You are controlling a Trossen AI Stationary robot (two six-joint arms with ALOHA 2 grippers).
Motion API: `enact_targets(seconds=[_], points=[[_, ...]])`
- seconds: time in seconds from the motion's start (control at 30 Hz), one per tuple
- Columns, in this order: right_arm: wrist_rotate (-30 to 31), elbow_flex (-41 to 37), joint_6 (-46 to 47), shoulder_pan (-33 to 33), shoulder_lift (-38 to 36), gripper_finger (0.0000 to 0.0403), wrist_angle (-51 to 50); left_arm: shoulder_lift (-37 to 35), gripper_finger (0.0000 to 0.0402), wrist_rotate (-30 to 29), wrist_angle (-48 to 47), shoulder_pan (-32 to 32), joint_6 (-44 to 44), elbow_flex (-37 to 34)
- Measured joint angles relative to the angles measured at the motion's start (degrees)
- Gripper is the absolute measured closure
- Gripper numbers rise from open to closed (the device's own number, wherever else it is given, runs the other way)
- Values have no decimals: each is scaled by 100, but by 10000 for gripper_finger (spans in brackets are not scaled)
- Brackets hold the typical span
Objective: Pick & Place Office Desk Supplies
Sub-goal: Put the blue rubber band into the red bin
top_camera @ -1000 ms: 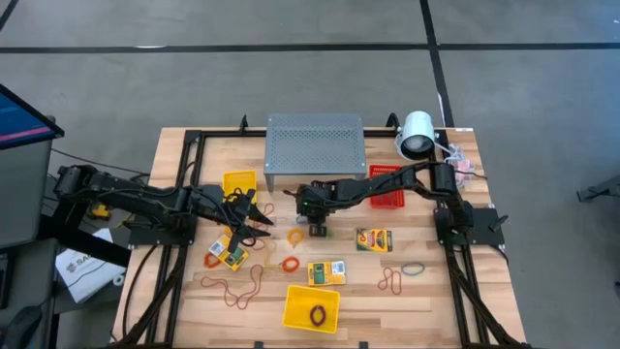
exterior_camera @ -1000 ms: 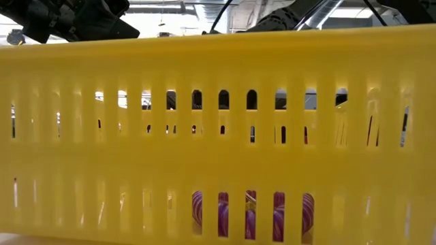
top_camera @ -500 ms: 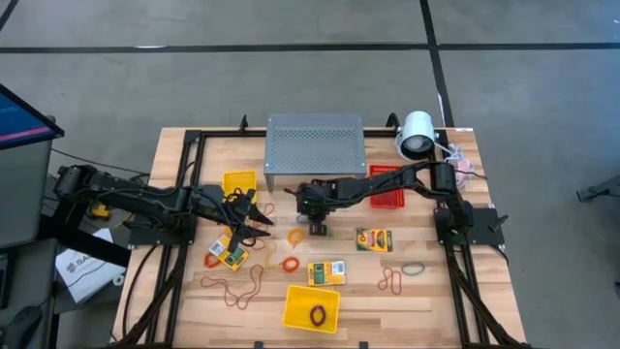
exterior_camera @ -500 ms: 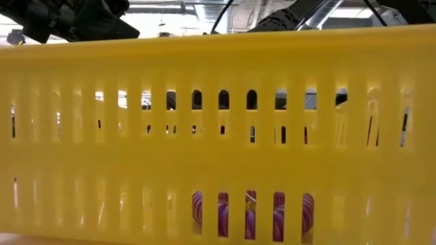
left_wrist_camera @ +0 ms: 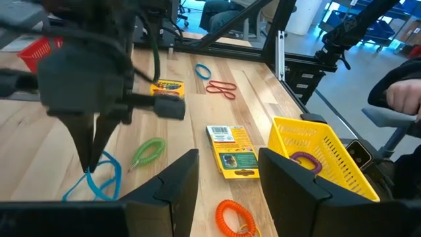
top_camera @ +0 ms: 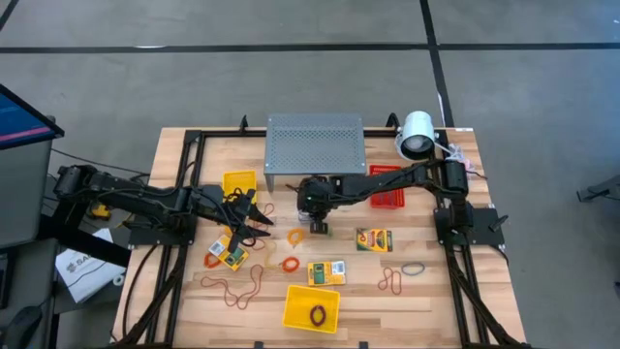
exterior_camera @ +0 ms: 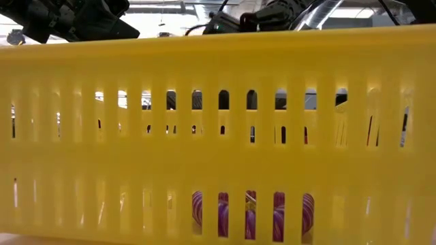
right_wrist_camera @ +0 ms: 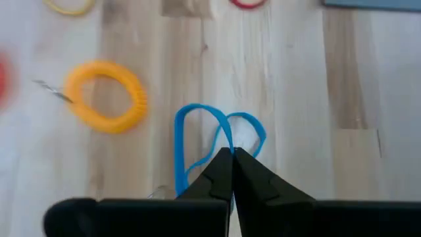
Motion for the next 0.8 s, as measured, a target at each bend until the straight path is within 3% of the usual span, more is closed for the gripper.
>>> enact_targets(seconds=[0.47,0.8], points=[[13,14,-90,5,-1109,403,19,0,247,0,-2,-2,1,0],[15,20,-92,80,-1202,403,-1,0,247,0,-15,-1,1,0]])
